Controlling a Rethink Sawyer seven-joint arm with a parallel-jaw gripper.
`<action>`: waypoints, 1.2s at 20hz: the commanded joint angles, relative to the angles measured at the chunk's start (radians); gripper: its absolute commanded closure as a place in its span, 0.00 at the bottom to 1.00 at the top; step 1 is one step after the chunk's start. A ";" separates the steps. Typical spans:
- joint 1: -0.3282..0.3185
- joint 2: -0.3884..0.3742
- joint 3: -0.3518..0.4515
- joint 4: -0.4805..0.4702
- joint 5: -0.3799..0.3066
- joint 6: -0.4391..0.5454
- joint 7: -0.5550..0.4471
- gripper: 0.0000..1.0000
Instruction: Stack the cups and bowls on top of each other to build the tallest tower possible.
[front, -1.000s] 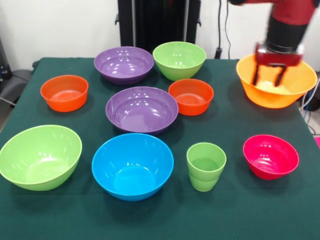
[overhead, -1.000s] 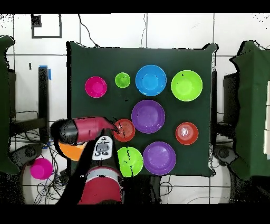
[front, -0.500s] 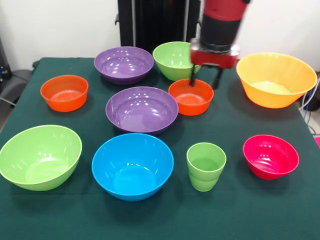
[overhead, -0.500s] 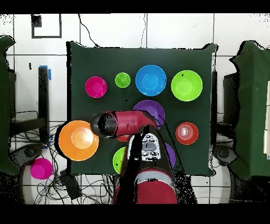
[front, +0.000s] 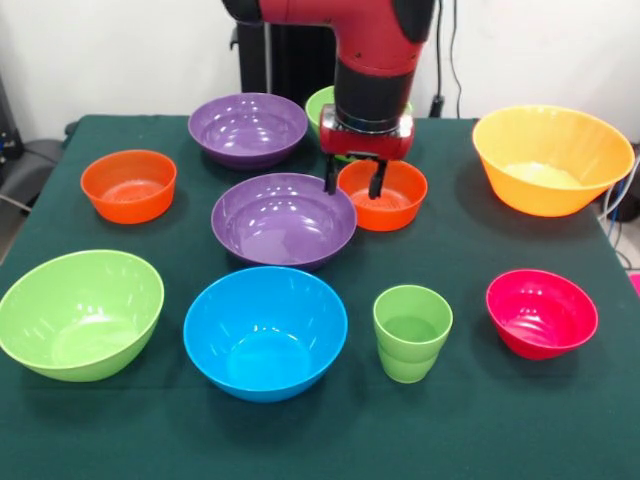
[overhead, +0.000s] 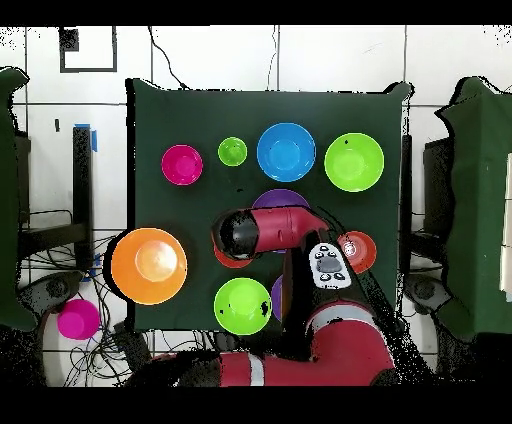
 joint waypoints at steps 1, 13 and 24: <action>0.036 -0.082 0.180 0.092 -0.031 0.108 -0.142 0.00; 0.076 -0.175 0.178 0.129 0.028 0.212 -0.061 0.00; 0.131 -0.206 0.218 0.195 0.121 0.202 0.052 0.00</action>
